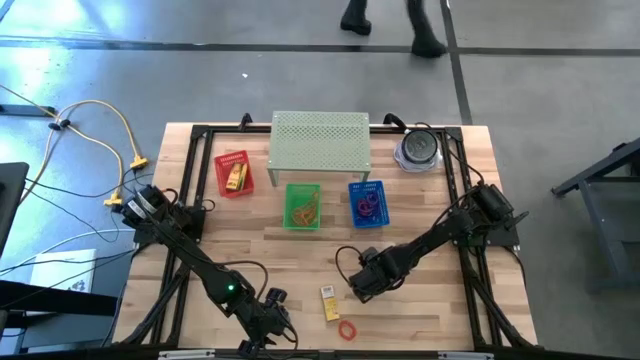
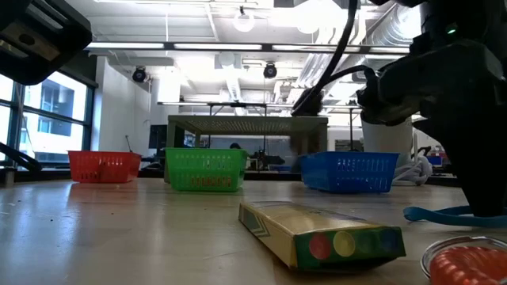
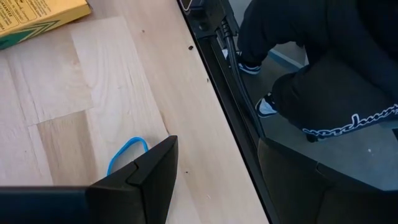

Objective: Pick & Place Office Desk Supplies
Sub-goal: Put the blue rubber band into the green bin

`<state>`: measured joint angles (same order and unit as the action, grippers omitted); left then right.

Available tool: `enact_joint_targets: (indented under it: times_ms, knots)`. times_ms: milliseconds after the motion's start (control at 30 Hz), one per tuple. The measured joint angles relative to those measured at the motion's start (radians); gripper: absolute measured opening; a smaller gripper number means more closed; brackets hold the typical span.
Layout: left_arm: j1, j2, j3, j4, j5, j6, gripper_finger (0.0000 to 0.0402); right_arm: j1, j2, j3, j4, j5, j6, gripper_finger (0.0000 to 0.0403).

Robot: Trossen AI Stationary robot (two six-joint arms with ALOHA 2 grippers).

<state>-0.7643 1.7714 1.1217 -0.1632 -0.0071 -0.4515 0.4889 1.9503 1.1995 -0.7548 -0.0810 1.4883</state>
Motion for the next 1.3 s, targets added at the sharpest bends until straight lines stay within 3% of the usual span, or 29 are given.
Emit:
enact_joint_targets:
  times_ms: [200, 533, 767, 967, 1067, 1133, 1233, 1300]
  knots:
    - [0.000, 0.000, 0.000, 0.000, -0.002, 0.000, 0.0216, 0.001, 0.001, 0.000, 0.009, 0.036, -0.012, 0.0009]
    - [0.000, 0.000, 0.000, 0.001, -0.011, 0.018, 0.0216, 0.048, 0.002, 0.030, -0.017, 0.116, -0.073, 0.0003]
    - [0.015, 0.000, 0.000, 0.061, -0.018, 0.131, 0.0216, 0.107, -0.012, 0.154, -0.039, 0.315, -0.164, 0.0002]
    - [0.025, -0.006, 0.000, 0.162, -0.030, 0.289, 0.0216, 0.127, -0.014, 0.232, 0.204, 0.399, -0.399, 0.0002]
    - [0.025, -0.032, 0.000, 0.213, -0.119, 0.414, 0.0216, 0.126, -0.014, 0.234, 0.370, 0.399, -0.559, 0.0002]
    - [0.024, -0.052, 0.000, 0.256, -0.234, 0.479, 0.0216, 0.124, -0.014, 0.234, 0.457, 0.394, -0.681, 0.0002]
    - [0.031, -0.064, 0.003, 0.346, -0.379, 0.473, 0.0216, 0.126, -0.014, 0.235, 0.527, 0.420, -0.810, 0.0002]
    - [0.037, -0.066, 0.003, 0.381, -0.408, 0.429, 0.0216, 0.129, -0.015, 0.235, 0.544, 0.444, -0.845, 0.0002]
